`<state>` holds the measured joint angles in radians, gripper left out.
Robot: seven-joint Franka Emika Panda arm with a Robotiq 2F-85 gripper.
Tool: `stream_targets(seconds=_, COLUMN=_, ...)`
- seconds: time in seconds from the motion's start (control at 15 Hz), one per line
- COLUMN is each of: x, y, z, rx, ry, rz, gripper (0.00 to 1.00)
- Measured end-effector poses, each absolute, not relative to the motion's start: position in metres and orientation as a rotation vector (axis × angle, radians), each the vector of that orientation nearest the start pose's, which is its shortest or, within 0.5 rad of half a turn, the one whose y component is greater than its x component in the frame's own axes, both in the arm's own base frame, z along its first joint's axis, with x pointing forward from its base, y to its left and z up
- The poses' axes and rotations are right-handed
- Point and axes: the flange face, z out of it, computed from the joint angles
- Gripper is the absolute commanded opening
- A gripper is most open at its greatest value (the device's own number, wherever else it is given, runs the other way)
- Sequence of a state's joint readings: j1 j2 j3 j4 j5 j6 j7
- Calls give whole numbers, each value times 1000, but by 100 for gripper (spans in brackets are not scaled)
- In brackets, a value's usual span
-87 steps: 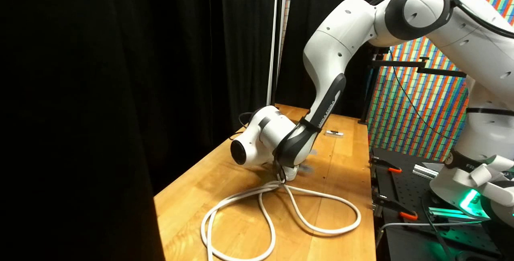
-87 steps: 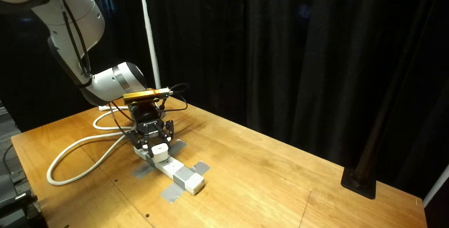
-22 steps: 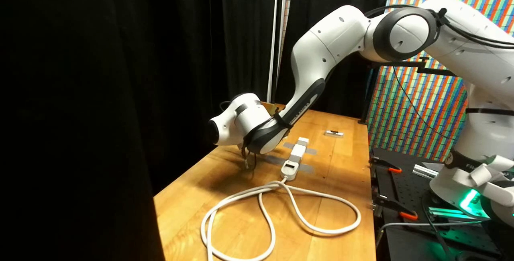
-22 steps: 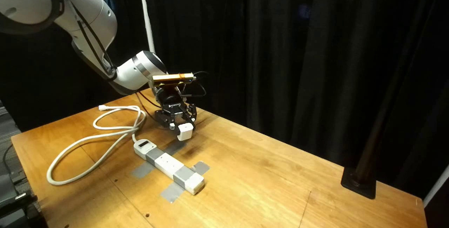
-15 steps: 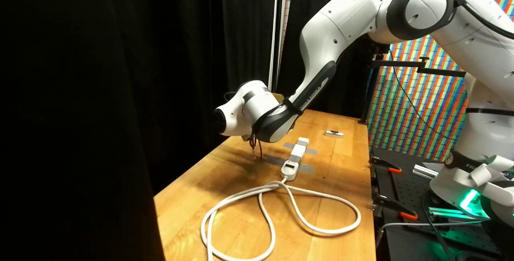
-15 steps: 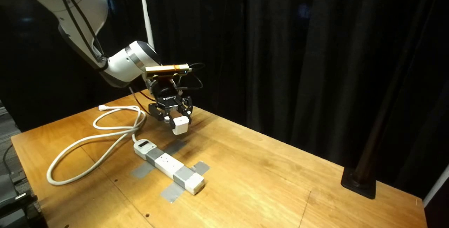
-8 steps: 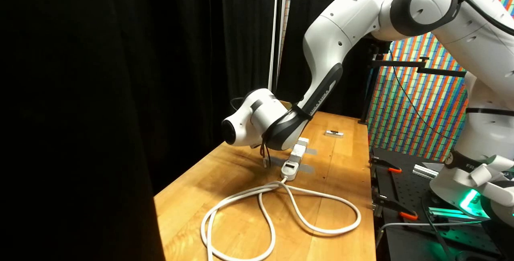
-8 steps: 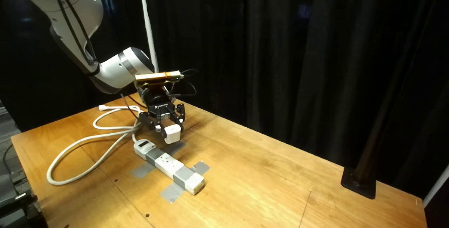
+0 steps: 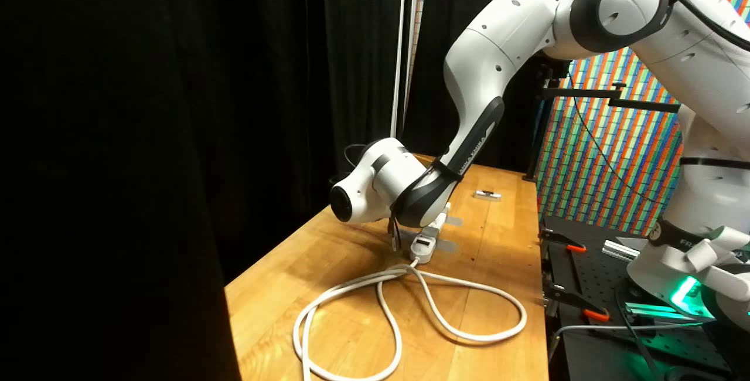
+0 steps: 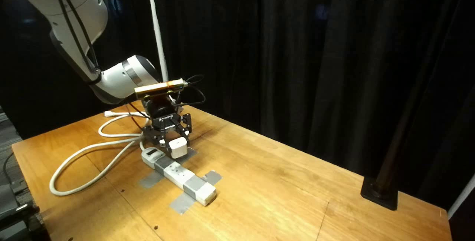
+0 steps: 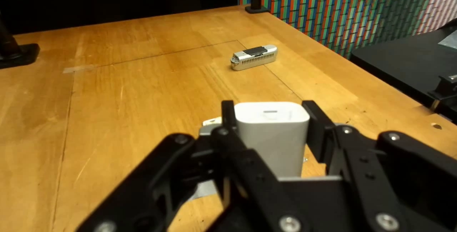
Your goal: Place the white adaptor on the white extension cable
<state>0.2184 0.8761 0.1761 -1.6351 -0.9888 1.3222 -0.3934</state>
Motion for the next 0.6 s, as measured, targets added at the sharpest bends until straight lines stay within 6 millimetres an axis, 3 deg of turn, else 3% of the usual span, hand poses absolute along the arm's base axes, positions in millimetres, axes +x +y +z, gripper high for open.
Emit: stream_targets(seconds=0.6, x=554, y=130, z=99, rx=1641, ry=1217, rz=-1211, gripper=23)
